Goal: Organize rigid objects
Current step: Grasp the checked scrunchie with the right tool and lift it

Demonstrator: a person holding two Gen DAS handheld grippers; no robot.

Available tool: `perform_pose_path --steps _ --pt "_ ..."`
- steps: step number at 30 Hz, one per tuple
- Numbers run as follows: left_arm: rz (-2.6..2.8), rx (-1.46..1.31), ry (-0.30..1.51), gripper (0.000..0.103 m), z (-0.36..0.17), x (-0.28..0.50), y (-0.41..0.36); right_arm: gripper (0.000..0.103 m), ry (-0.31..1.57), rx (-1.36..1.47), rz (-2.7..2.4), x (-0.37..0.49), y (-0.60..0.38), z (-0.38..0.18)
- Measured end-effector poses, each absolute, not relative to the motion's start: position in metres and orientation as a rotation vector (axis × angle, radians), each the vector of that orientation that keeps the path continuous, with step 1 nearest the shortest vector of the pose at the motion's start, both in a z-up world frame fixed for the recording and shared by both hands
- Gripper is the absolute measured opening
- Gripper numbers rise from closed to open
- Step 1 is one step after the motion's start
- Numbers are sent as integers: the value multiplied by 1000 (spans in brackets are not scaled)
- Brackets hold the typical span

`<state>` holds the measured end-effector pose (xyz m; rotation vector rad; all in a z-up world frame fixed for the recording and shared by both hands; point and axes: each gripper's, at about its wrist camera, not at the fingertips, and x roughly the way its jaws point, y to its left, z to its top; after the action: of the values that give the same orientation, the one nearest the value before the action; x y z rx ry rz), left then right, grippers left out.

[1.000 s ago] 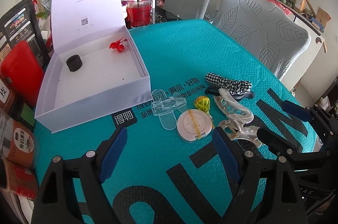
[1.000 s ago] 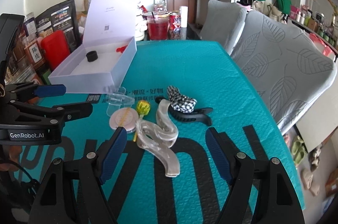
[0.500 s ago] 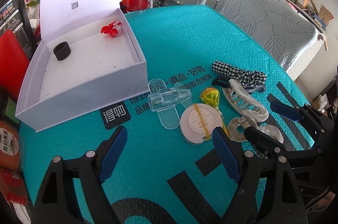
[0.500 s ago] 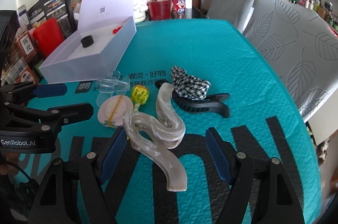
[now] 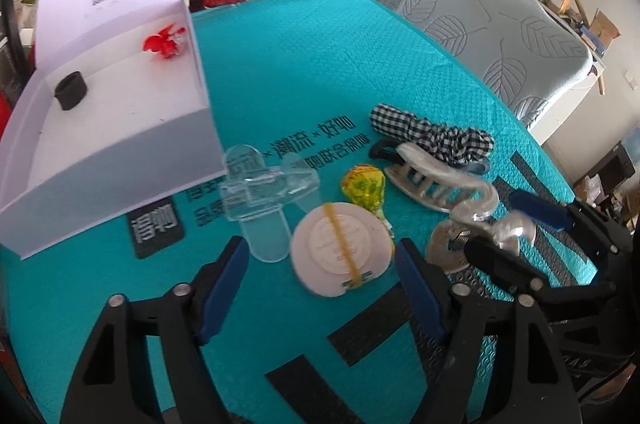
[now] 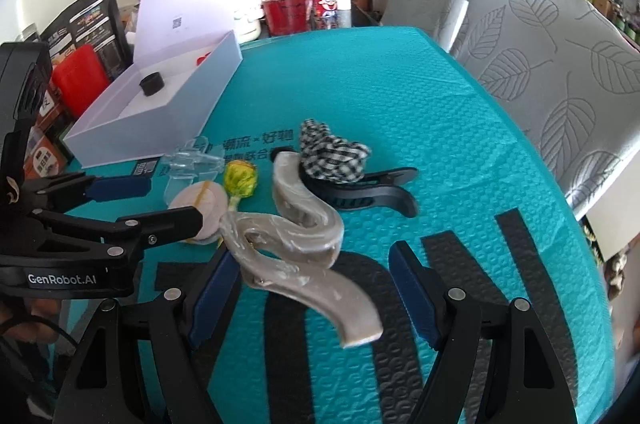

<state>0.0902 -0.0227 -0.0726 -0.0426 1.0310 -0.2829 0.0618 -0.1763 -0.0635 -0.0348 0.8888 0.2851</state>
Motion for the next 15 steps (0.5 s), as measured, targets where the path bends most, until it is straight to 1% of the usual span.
perform_pose_path --steps 3,6,8,12,15 --pt "-282 -1 1028 72 -77 90 -32 77 883 4 294 64 -186 -59" --pt "-270 51 1002 59 -78 89 -39 77 859 27 293 66 -194 -51" --pt "-275 56 1002 56 -78 90 -43 77 838 16 280 68 -197 -47" --pt "-267 81 1011 56 -78 90 -47 77 810 5 290 79 -197 -39" --pt "-278 45 1027 56 -76 91 -40 77 791 -1 324 89 -193 -34"
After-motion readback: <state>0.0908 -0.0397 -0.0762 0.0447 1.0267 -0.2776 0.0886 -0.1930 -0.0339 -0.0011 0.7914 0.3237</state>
